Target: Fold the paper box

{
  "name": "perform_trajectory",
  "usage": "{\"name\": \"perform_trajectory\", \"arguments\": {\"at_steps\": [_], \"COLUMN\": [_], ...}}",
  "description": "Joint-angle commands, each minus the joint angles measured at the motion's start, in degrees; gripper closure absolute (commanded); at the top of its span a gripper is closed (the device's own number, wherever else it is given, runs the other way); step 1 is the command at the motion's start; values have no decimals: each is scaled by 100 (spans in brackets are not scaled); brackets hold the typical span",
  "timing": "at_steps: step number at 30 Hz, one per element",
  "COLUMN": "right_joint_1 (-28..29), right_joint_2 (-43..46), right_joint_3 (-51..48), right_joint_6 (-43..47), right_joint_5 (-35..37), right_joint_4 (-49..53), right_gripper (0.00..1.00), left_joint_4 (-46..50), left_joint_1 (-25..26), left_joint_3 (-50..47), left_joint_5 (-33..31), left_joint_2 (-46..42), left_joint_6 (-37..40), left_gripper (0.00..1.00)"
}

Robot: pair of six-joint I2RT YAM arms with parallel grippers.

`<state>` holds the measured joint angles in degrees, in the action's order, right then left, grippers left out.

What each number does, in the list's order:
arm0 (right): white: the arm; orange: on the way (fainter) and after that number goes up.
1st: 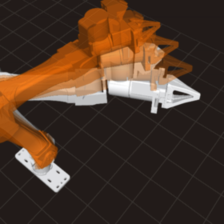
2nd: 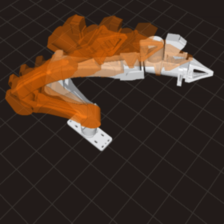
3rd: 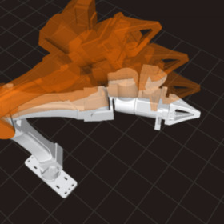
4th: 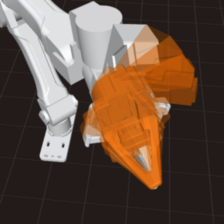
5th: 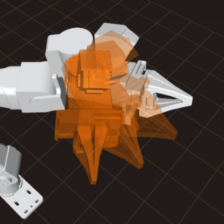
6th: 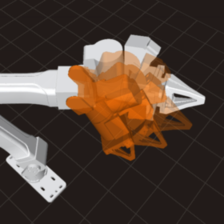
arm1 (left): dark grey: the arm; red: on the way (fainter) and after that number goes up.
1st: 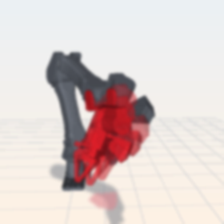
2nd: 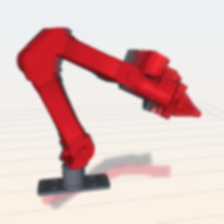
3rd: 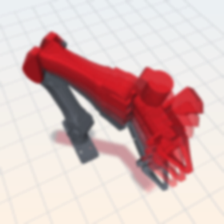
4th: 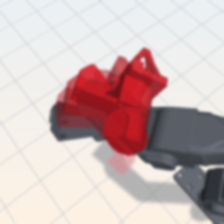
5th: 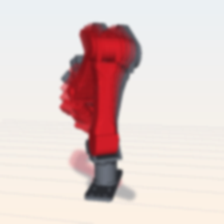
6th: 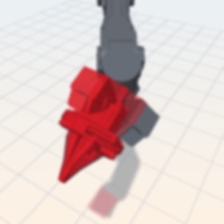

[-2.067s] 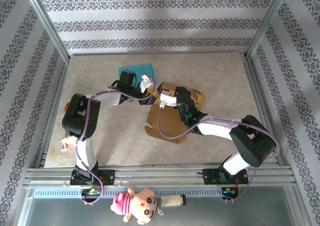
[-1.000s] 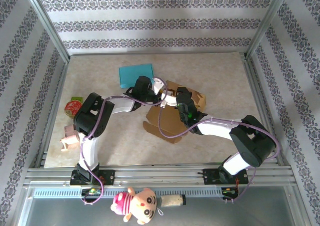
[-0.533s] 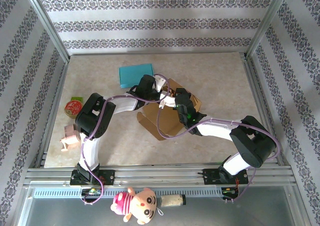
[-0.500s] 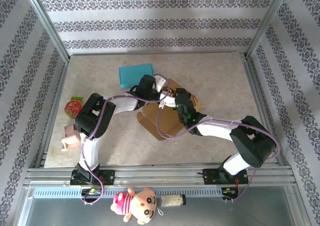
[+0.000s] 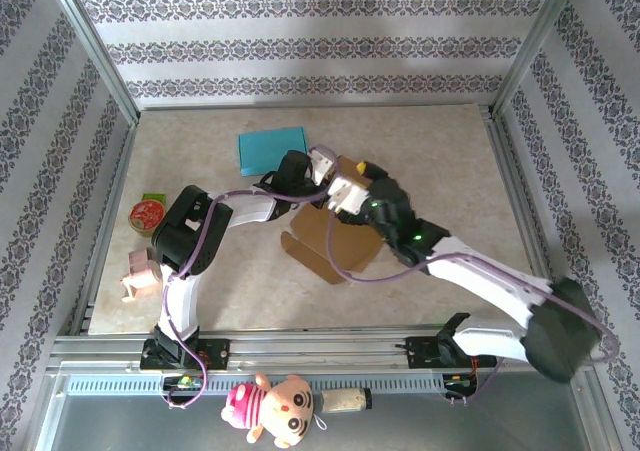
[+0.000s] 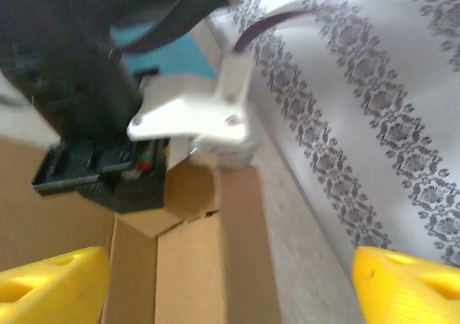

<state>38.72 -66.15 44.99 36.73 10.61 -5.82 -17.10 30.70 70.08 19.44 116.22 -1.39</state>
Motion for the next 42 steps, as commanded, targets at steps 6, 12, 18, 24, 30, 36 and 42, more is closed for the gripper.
{"name": "perform_trajectory", "arguments": {"at_steps": [6, 12, 18, 24, 30, 36, 42], "right_joint_1": [-2246, -3046, -2835, -2637, -2437, -2398, -2459], "right_joint_2": [84, -1489, -2565, -2960, -2878, -2911, -3073], "right_joint_3": [900, 2150, 2541, 2416, 2150, 2178, 2390], "right_joint_6": [-4412, -5497, -5236, -4635, -3905, -3852, -4247], "right_joint_5": [-3876, -4780, -5000, -4699, -4507, -4761, -4767], "right_joint_4": [1101, 2127, 2401, 2491, 2464, 2472, 2526], "right_gripper": [2, 8, 14, 36, 52, 52, 47], "left_joint_4": [259, 313, 300, 393, 664, 690, 668], "left_joint_1": [43, 77, 95, 77, 59, 7, 118], "left_joint_3": [67, 125, 189, 387, 682, 889, 1016], "left_joint_5": [503, 579, 714, 928, 1410, 1256, -223], "left_joint_2": [-3, -12, -33, -31, 186, 425, 505], "left_joint_6": [161, 205, 184, 197, 464, 504, -16], "left_gripper": [87, 87, 82, 68, 64, 78, 95]}}
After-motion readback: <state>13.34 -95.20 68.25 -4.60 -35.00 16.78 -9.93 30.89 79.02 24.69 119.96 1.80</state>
